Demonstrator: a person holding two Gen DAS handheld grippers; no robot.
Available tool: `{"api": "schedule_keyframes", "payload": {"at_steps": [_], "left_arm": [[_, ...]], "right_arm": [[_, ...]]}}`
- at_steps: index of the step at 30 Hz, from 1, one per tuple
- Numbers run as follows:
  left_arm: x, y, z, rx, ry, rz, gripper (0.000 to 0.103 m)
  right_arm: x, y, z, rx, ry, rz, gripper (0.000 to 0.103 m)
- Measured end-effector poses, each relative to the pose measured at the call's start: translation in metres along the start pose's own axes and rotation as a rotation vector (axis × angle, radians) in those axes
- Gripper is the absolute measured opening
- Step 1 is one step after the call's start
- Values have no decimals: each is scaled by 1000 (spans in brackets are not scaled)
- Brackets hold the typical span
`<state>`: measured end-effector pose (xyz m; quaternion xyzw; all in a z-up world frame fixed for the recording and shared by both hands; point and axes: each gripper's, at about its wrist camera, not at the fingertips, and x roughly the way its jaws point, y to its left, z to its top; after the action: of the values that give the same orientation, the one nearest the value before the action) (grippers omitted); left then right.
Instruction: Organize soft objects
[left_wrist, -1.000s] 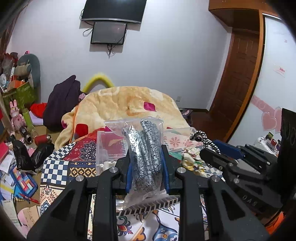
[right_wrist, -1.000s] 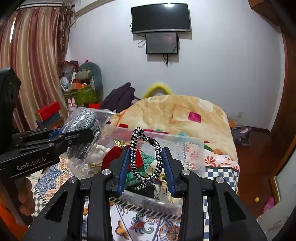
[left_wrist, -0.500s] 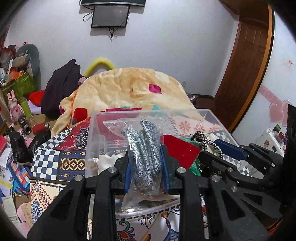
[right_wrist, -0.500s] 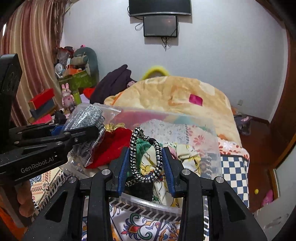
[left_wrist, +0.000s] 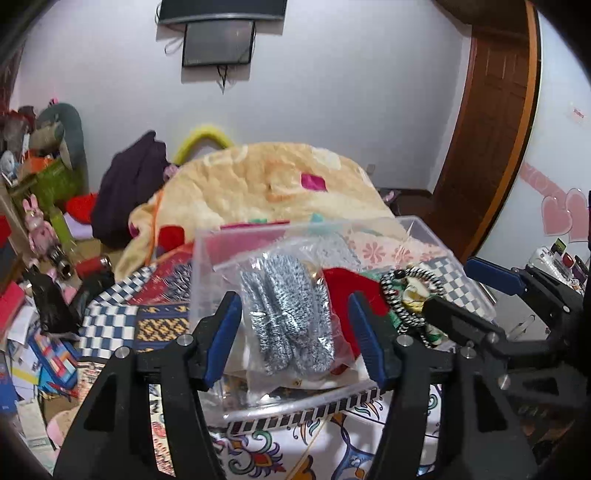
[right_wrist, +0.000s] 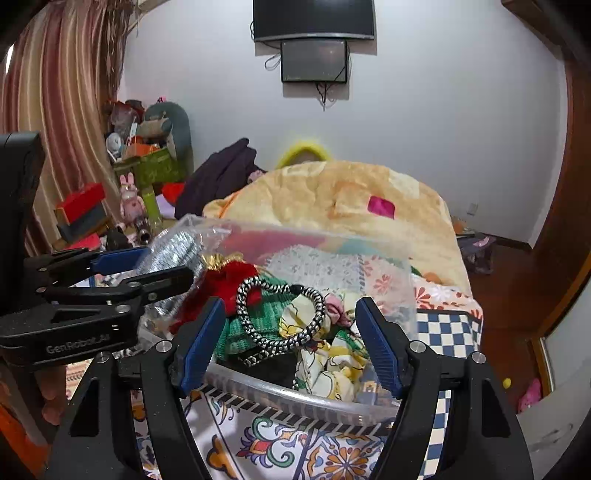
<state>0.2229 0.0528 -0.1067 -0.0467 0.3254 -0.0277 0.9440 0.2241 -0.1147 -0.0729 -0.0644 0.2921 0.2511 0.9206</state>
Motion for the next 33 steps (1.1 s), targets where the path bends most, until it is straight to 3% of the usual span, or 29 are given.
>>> {"api": "schedule_keyframes", "payload": {"at_steps": [12, 18, 23, 26, 30, 33], "left_arm": [[-105, -12, 14, 7, -224, -32, 60], [-160, -29, 14, 49, -351, -33, 70], [-192, -37, 12, 66, -409, -46, 79], [-206, -40, 9, 72, -442, -42, 88], [-217, -44, 5, 75, -463, -39, 93], [-222, -46, 1, 77, -471, -34, 100]], "right_arm": [[-83, 2, 18, -13, -190, -7, 70], [-131, 7, 23, -16, -307, 5, 73], [-155, 13, 22, -16, -365, 18, 81], [-161, 16, 20, -15, -385, 25, 83], [-163, 17, 17, -11, -389, 33, 87], [-164, 19, 14, -1, -391, 37, 95]]}}
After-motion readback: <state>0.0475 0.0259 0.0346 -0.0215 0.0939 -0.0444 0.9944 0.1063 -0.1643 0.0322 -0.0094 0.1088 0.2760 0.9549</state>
